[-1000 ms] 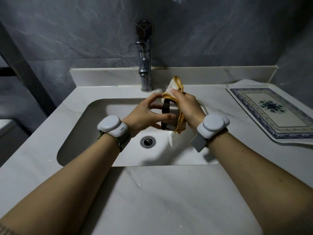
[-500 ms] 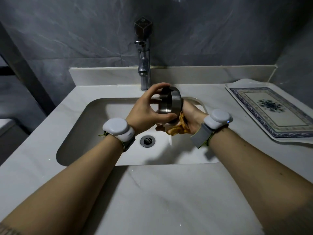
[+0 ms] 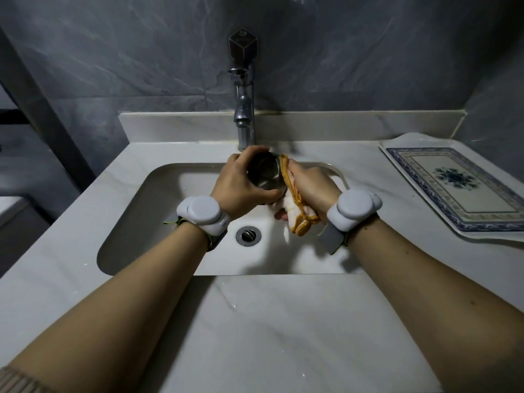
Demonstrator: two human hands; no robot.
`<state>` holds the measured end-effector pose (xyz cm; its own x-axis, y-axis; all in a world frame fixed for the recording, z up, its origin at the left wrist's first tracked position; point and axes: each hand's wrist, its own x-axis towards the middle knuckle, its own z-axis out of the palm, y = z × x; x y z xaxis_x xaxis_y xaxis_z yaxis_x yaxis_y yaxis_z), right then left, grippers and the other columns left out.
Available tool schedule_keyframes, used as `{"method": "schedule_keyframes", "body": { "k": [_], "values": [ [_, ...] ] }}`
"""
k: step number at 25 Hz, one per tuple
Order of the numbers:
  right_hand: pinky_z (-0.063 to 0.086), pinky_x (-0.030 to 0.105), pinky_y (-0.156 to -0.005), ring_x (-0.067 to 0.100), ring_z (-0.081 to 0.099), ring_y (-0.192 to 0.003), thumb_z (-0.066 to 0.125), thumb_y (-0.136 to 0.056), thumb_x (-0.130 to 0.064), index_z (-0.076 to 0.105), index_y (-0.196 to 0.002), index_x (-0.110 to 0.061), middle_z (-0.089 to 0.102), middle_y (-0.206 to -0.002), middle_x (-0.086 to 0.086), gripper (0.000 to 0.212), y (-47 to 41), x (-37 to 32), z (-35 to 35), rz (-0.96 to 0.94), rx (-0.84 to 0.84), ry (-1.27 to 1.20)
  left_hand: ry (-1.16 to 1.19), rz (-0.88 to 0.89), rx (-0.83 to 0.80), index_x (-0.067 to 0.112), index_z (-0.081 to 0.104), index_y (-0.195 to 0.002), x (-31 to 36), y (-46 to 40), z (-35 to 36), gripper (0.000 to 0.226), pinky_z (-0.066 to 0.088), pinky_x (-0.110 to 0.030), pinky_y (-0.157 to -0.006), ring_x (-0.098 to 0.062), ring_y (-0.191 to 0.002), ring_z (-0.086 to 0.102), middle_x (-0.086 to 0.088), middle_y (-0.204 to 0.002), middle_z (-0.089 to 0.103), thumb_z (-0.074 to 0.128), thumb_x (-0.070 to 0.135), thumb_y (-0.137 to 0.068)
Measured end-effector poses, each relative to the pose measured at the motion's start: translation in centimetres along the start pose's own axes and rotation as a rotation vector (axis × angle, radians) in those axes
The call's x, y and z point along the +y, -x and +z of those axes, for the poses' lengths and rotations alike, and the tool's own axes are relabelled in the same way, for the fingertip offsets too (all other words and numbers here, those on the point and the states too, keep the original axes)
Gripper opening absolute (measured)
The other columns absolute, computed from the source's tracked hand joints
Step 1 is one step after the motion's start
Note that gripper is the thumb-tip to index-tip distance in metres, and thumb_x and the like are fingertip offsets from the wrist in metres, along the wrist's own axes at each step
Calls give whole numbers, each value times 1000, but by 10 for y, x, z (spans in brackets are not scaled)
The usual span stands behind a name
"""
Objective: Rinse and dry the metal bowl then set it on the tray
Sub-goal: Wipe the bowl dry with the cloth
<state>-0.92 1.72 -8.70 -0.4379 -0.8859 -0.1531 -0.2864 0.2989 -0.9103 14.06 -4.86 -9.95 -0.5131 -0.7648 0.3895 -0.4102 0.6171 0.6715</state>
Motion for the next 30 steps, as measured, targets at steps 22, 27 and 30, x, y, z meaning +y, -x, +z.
{"method": "schedule_keyframes", "body": {
  "k": [22, 27, 30],
  "values": [
    [51, 60, -90, 43, 65, -105, 33, -91, -70, 61, -130, -19, 65, -126, 22, 70, -11, 8, -5, 90, -455, -617, 125, 92, -90, 30, 45, -139, 13, 4, 0, 85, 55, -32, -95, -17, -118, 53, -1, -134, 48, 88, 28, -66],
    [54, 61, -87, 44, 67, -103, 38, -92, -69, 63, -125, -17, 71, -116, 20, 66, -10, 7, -1, 69, -382, -541, 3, 65, -26, 31, 46, -138, 5, 1, 0, 87, 44, -13, -92, -17, -117, 50, -3, -131, 48, 89, 33, -62],
    [59, 56, -77, 47, 70, -87, 58, -87, -62, 66, -115, -1, 72, -102, 28, 67, -5, 6, -1, 11, -277, -450, -64, 1, 18, 37, 46, -135, 2, 0, 0, 86, 52, -35, -99, -27, -121, 50, -5, -130, 46, 88, 40, -60]
  ]
}}
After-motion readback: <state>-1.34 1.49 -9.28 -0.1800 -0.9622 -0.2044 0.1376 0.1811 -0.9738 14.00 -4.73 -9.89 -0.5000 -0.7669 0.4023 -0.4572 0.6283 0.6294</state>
